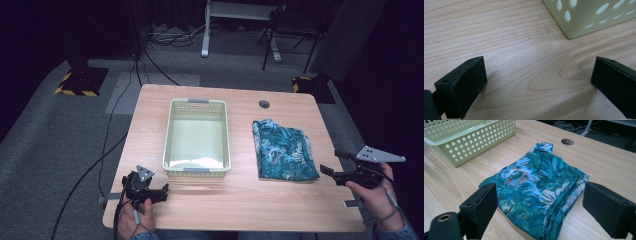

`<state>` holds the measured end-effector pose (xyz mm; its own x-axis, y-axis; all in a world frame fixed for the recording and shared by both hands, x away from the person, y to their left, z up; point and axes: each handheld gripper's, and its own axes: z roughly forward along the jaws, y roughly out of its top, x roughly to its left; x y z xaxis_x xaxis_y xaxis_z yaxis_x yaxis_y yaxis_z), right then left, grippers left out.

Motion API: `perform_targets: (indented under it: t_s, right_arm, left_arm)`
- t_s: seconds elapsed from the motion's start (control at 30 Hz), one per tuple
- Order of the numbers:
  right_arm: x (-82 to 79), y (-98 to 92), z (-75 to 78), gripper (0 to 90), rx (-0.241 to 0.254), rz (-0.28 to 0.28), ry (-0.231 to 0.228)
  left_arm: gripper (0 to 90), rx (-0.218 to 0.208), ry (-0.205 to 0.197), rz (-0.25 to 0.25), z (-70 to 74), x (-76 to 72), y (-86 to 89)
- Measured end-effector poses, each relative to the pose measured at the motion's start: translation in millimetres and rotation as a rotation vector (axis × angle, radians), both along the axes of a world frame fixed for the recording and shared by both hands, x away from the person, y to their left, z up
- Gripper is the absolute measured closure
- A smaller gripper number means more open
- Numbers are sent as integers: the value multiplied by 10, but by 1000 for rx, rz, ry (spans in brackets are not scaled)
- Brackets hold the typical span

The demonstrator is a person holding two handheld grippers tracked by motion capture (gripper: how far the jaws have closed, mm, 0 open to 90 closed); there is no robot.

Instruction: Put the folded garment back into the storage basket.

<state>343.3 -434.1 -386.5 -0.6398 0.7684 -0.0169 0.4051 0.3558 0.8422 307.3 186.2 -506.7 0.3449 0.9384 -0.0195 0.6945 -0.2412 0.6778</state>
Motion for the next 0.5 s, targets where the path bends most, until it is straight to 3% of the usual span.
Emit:
perform_targets:
  t_s: [0.5]
  right_arm:
    - [217, 91, 133, 116, 6, 8, -10]
  left_arm:
    - [3, -1, 0, 2, -1, -1, -1]
